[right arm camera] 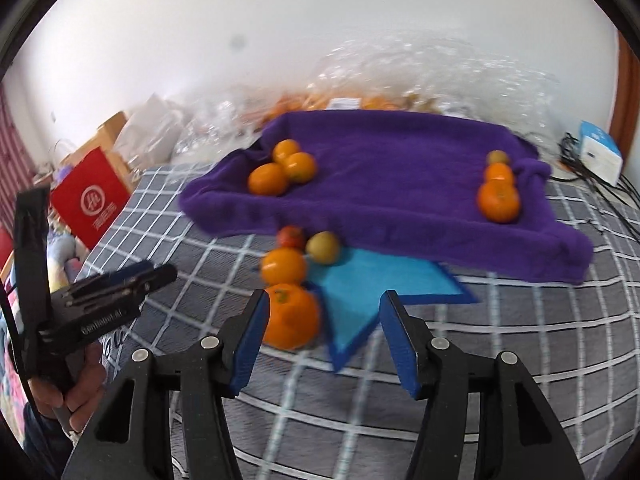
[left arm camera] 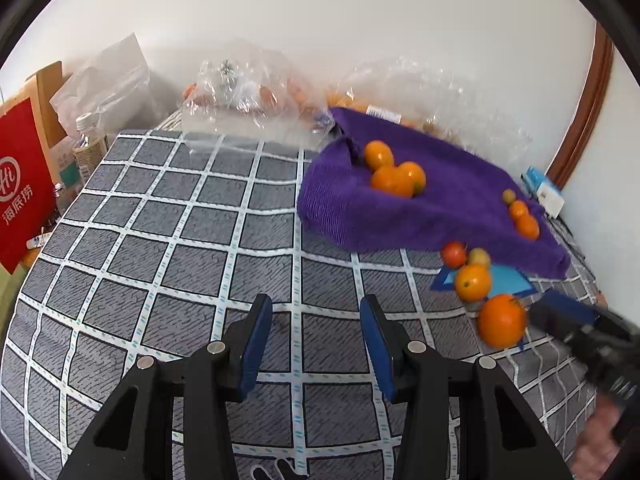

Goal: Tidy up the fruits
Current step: 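Grasp a large orange beside the blue star with the right tool, then grasp an orange beside the blue star with the left tool while the right tool holds its orange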

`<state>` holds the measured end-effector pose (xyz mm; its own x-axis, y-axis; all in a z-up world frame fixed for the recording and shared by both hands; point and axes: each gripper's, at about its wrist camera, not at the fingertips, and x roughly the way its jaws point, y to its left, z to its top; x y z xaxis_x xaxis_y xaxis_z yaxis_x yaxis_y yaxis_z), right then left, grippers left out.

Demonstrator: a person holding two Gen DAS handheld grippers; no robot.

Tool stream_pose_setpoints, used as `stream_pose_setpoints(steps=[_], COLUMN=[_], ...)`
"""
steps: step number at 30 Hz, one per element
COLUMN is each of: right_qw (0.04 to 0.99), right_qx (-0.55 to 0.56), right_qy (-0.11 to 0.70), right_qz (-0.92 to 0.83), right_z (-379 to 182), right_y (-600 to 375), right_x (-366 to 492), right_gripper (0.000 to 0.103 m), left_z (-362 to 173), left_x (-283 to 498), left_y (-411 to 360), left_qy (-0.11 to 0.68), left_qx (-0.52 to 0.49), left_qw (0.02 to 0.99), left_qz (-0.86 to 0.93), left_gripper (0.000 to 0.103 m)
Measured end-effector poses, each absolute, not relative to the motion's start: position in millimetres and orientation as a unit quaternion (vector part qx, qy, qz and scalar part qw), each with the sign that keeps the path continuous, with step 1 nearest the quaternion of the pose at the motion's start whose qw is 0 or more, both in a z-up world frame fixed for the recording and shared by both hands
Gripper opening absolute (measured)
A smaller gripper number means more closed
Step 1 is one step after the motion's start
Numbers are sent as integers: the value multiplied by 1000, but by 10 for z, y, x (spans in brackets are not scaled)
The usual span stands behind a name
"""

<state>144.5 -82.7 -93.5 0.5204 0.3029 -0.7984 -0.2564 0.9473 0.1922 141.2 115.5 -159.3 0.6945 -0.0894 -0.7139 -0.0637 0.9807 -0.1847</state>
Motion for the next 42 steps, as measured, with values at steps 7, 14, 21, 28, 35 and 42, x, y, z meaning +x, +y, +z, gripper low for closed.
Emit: stream_pose_setpoints(steps=[7,14,21,28,35,42], right_qw=[856,869,885,885,881,884], right_qx=[-6,-23,-11,38,53,58], right_qy=[494,468,455,461,467,463], right_qz=[153,160,96,46,48,33], right_z=[-1244,-1097,-1005,-1098,-1210,-1221], right_y=[-563,-701,-1408,-2064,-2157,-2212], right_x=[1572,1448,1417,1496,1533,1487], right_gripper=[53,41,42,42,42,42], left_z=[-1565,-1599,-1642,-1677,-1677,-1646], left_x=[1330,1354,1368,1395,1434,1454], left_y=[1182,1267,1255,1253,1175,885], left_qy=[372,378,391,401,417,440], left_qx=[-104,-130,-138,-144,-109,-65], left_qw=[922,916,910,905,903,895], left_qz=[19,29,20,4,5,17], left_gripper=[44,44,44,49,52,51])
